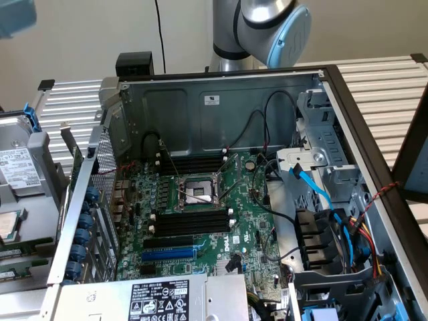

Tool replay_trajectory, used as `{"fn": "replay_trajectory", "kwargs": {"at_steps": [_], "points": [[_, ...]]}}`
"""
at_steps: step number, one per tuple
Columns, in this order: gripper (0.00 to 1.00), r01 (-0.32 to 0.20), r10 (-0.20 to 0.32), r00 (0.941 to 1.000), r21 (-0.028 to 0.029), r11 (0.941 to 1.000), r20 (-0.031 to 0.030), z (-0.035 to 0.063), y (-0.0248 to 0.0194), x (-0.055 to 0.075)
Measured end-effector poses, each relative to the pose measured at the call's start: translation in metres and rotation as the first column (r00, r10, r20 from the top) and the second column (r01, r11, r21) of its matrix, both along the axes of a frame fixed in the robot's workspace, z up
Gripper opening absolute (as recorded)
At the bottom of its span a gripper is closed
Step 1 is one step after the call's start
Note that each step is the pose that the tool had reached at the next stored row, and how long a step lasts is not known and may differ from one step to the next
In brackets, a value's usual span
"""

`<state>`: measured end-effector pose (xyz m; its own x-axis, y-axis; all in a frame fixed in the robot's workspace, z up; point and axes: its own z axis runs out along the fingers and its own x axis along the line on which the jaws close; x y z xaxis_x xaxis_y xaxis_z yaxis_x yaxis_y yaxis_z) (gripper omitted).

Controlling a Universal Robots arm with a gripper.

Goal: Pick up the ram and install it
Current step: 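Pick up the ram and move it above insertion slot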

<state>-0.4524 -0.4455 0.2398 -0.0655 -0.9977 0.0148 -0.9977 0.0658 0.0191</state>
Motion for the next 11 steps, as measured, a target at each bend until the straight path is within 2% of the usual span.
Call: {"fn": "replay_trajectory", "kwargs": {"at_steps": [8, 11], "points": [[0.25, -0.006, 0.006, 1.0, 0.0, 1.0, 0.0001, -0.0146, -0.0007, 0.0], [0.25, -0.006, 0.006, 1.0, -0.0001, 1.0, -0.0005, -0.0153, -0.0008, 0.0]]}}
